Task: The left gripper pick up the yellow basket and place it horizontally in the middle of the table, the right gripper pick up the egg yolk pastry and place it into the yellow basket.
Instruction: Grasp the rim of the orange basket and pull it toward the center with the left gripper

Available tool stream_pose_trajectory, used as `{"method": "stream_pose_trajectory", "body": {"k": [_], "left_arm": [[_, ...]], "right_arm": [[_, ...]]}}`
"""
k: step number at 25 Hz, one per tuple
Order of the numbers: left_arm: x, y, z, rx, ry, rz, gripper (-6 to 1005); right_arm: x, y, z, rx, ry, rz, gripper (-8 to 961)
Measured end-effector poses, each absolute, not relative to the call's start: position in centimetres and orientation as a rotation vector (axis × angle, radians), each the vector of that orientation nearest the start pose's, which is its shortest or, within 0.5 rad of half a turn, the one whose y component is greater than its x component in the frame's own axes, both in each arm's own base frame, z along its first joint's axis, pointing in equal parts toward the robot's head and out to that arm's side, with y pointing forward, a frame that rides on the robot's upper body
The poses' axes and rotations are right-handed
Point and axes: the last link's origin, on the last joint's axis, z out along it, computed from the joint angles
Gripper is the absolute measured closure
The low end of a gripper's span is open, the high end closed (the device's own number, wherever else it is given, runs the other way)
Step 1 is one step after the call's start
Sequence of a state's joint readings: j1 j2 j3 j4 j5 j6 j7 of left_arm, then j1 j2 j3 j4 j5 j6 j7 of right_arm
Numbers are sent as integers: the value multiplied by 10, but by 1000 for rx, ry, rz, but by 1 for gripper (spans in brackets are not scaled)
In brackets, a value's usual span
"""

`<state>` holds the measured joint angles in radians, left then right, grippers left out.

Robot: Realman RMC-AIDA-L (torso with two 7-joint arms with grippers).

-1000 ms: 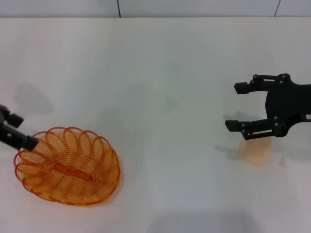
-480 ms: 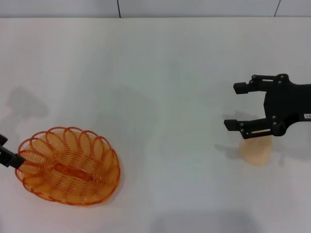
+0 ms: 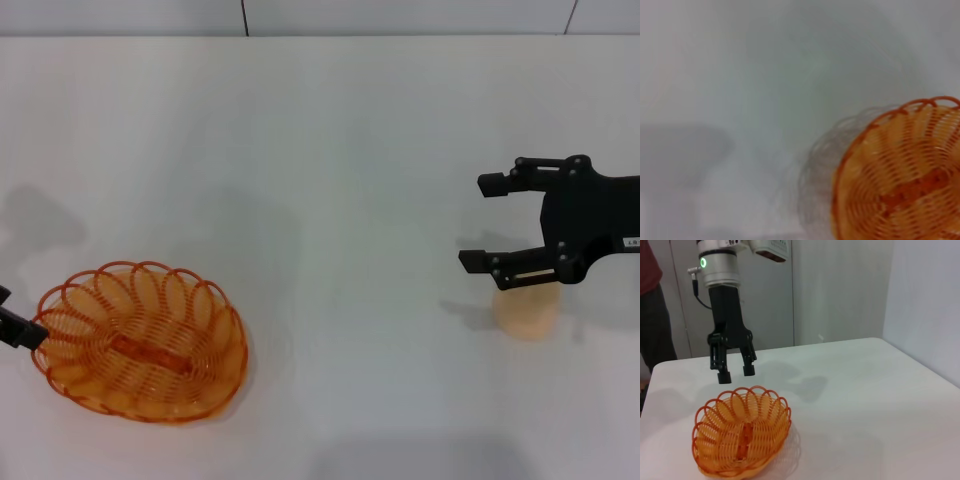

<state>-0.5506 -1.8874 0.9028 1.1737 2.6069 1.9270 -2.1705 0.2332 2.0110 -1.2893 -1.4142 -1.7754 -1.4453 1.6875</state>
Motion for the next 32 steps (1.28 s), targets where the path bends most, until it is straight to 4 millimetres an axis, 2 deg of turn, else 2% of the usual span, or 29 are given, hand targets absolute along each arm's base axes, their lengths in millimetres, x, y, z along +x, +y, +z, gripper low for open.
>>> {"method": "stream_pose_trajectory", "body": {"k": [5, 16, 32], "left_arm": [[-291, 320, 108, -2630, -1230, 540, 164], [-293, 326, 89, -2660, -1199, 535, 206], [-295, 326, 80, -2655, -1226, 522, 266]], "right_arm": [[193, 304, 38, -2810, 198, 424, 97], [192, 303, 37, -2814, 195, 434, 98], [193, 303, 38, -2811, 202, 436, 98]]}}
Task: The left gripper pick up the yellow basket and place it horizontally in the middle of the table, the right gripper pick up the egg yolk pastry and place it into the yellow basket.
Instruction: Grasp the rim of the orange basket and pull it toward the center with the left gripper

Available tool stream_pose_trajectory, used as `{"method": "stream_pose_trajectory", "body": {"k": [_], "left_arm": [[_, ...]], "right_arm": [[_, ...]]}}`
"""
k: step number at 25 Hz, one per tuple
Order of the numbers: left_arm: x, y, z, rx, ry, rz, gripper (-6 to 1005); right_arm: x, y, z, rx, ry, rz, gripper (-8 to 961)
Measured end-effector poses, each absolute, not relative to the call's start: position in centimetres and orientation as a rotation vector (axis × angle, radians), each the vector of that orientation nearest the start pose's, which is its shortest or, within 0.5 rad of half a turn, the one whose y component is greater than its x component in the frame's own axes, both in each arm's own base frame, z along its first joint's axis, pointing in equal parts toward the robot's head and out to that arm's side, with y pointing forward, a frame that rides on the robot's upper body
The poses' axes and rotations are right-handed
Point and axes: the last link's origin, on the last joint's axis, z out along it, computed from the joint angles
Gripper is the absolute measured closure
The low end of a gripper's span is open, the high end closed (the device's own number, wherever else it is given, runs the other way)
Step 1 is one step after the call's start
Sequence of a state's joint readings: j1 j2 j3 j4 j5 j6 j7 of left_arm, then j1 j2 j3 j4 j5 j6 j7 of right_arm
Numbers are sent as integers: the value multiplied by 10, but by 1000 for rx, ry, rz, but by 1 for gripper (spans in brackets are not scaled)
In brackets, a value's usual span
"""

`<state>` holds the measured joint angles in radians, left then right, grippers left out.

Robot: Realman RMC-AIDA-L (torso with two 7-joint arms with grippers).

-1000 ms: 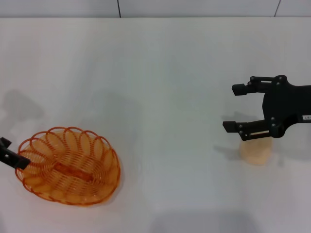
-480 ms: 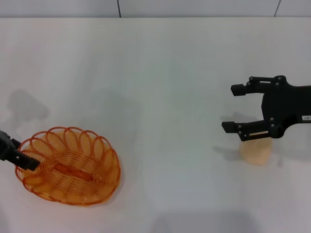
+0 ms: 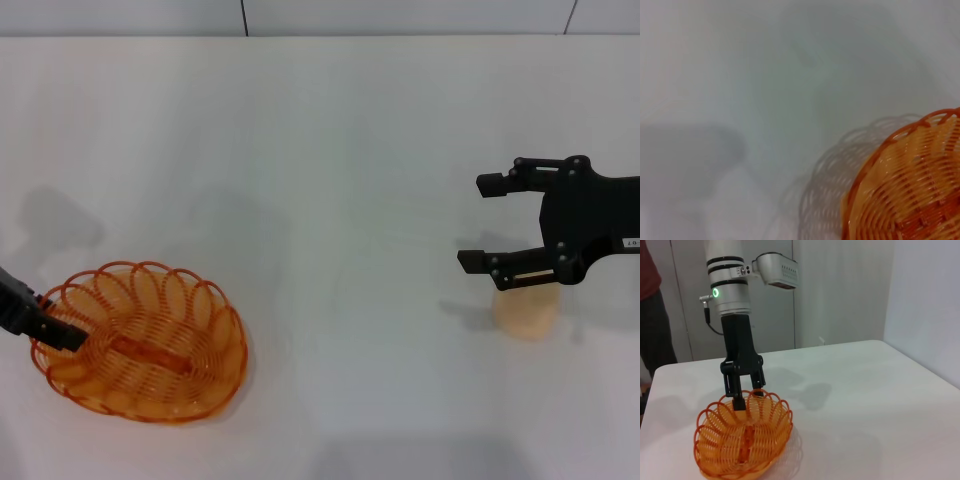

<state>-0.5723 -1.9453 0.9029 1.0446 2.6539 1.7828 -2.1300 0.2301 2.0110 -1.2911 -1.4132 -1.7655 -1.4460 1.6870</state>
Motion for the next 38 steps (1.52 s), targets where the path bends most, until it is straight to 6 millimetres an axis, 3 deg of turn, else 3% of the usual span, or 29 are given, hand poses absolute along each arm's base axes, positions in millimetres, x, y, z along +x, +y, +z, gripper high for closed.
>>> {"method": "stream_pose_trajectory", "body": {"k": [8, 38], "left_arm": [[-297, 324, 77, -2647, -1243, 516, 412], [-298, 328, 71, -2583, -1293, 483, 410]], "right_arm": [[195, 303, 38, -2812, 205, 436, 98], [194, 304, 38, -2810, 201, 433, 99]]}}
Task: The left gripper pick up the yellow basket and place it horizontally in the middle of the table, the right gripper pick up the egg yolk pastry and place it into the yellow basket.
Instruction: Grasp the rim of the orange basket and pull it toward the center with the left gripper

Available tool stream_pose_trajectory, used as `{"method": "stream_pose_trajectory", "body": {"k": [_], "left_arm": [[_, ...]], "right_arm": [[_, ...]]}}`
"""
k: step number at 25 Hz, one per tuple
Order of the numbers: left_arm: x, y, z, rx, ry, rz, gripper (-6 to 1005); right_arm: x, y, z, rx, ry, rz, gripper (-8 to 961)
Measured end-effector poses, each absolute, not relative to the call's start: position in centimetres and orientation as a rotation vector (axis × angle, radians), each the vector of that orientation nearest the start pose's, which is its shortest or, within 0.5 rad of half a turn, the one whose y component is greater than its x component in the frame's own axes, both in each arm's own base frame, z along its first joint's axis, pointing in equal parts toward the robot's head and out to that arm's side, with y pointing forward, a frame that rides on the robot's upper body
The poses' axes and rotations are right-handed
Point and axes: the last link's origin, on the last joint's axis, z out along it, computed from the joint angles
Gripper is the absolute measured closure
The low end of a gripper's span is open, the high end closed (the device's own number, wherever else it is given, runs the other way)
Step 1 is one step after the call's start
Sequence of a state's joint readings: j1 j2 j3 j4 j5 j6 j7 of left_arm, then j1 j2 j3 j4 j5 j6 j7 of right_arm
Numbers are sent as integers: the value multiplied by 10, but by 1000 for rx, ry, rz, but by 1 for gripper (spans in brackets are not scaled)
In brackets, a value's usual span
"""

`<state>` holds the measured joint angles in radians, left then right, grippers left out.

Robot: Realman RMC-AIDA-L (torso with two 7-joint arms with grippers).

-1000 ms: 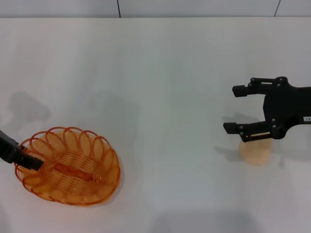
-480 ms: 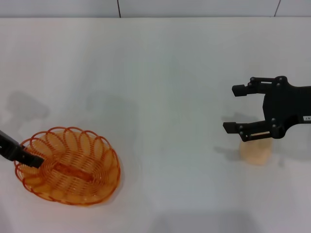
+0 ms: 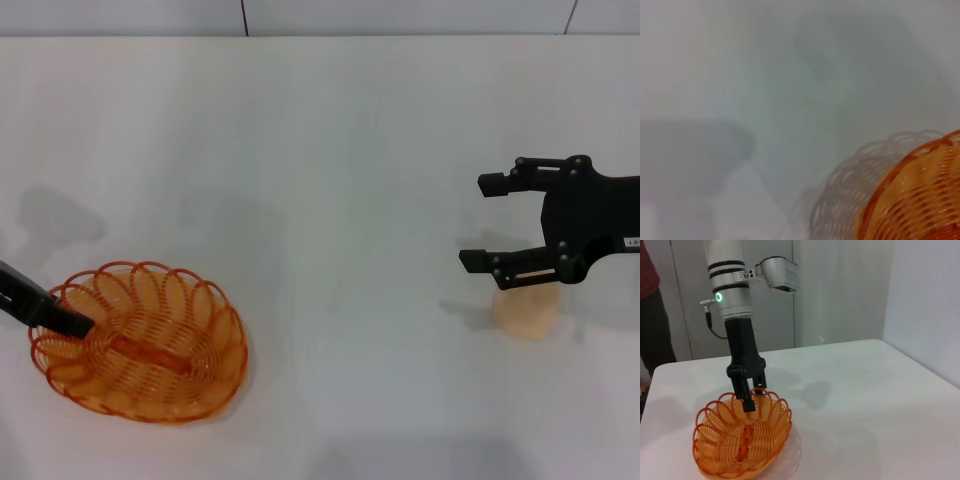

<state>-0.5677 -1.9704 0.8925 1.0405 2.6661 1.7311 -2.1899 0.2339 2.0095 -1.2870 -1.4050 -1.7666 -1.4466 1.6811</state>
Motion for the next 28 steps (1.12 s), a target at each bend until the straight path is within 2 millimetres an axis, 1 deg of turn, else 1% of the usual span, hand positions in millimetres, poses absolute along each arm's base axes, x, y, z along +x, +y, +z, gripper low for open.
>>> {"method": "stream_pose_trajectory", "body": {"k": [5, 11, 21, 24, 28], "left_arm": [[-300, 327, 66, -2584, -1319, 486, 579], [-301, 327, 64, -2586, -1320, 487, 625], [-300, 329, 64, -2589, -1302, 496, 767], [-300, 329, 65, -2585, -1299, 493, 861], [-299, 331, 67, -2576, -1295, 490, 880]], "right_arm": [[194, 304, 38, -2810, 199, 433, 99], [194, 304, 39, -2811, 196, 430, 99], [194, 304, 39, -2811, 195, 432, 99], [194, 304, 39, -2810, 196, 432, 100], [194, 304, 39, -2808, 195, 432, 100]]}}
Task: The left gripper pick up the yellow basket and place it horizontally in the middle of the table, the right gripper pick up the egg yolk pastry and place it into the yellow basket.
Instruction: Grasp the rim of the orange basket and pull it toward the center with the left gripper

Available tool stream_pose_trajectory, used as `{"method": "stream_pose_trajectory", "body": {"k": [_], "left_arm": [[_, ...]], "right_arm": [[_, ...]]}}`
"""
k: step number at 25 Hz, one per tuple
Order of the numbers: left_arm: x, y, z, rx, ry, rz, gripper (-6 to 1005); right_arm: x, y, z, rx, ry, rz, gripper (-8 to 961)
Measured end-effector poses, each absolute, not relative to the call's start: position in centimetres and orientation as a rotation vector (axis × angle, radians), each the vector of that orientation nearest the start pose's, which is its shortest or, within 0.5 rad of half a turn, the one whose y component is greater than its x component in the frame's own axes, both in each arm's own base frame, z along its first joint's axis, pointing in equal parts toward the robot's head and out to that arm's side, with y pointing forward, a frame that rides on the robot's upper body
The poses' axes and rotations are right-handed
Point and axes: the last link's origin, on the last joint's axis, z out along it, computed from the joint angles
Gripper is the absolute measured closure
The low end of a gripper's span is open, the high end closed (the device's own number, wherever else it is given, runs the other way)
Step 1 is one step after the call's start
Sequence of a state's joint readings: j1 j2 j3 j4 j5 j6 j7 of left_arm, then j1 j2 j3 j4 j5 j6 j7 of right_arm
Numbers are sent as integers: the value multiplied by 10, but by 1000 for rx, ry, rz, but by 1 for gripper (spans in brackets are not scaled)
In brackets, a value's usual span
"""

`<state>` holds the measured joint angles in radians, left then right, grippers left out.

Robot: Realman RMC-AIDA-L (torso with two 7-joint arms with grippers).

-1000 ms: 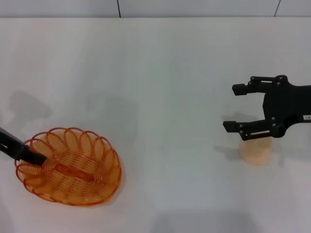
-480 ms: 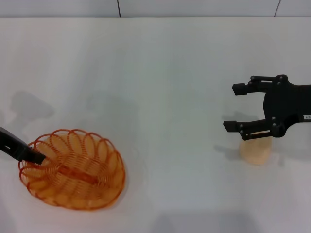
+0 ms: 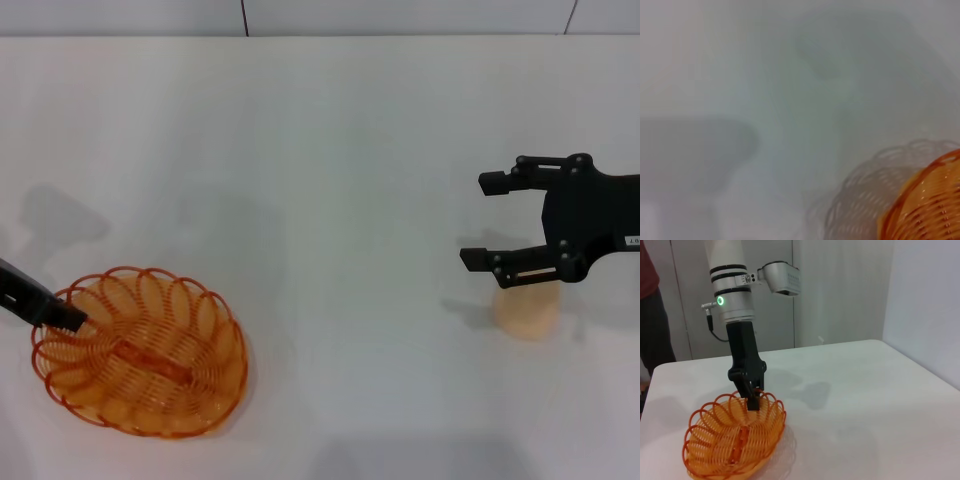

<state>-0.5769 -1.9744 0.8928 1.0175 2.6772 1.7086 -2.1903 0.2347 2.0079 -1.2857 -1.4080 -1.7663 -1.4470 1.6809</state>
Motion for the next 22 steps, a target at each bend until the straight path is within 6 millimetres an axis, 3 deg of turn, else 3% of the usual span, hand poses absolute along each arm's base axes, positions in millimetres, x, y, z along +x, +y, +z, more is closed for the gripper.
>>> {"method": "stream_pose_trajectory", "body": {"k": [12, 22], "left_arm": [[-279, 344, 72, -2582, -1266, 339, 895], [-247, 361, 58, -2585, -1302, 234, 911]], "right_arm": [[193, 305, 40, -2803, 192, 437, 99], [193, 306, 42, -2790, 204, 458, 99]]}}
